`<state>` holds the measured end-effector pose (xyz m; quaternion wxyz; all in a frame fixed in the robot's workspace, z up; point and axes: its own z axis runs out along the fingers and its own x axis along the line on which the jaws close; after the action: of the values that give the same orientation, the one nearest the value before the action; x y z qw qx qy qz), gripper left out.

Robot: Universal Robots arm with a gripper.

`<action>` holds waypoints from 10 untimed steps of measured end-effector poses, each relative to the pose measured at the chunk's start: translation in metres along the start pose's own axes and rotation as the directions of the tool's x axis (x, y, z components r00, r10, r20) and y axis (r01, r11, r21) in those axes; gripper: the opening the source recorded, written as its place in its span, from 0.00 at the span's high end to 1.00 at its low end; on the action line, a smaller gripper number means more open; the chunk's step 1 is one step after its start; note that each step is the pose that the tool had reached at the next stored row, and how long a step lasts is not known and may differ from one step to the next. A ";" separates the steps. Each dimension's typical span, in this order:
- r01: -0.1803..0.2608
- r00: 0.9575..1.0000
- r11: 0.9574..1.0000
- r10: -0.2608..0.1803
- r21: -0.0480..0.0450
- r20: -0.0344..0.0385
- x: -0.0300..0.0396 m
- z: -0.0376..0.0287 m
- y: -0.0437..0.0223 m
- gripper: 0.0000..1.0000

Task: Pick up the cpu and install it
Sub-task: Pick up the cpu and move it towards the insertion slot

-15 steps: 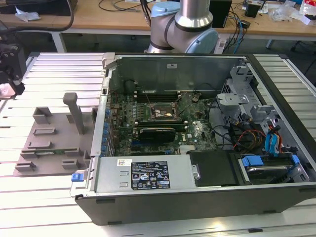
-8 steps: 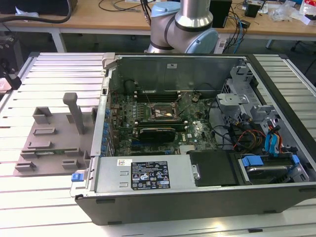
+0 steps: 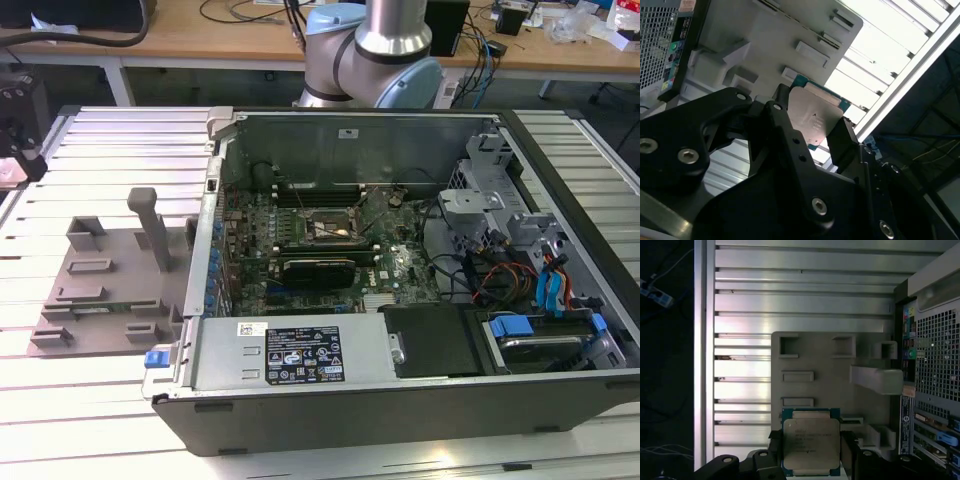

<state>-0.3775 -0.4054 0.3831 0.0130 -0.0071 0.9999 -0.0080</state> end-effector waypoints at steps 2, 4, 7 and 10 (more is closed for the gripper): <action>0.000 1.000 1.000 0.000 0.000 0.000 -0.0051 0.0001 -0.0001 0.45; 0.000 1.000 1.000 0.000 0.000 0.000 -0.0079 0.0002 -0.0001 0.45; 0.000 1.000 1.000 0.000 0.000 0.000 -0.0146 0.0004 -0.0002 0.45; 0.000 1.000 1.000 0.000 0.000 0.000 -0.0203 0.0005 -0.0003 0.45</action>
<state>-0.3572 -0.4054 0.3831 0.0130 -0.0071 0.9999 -0.0080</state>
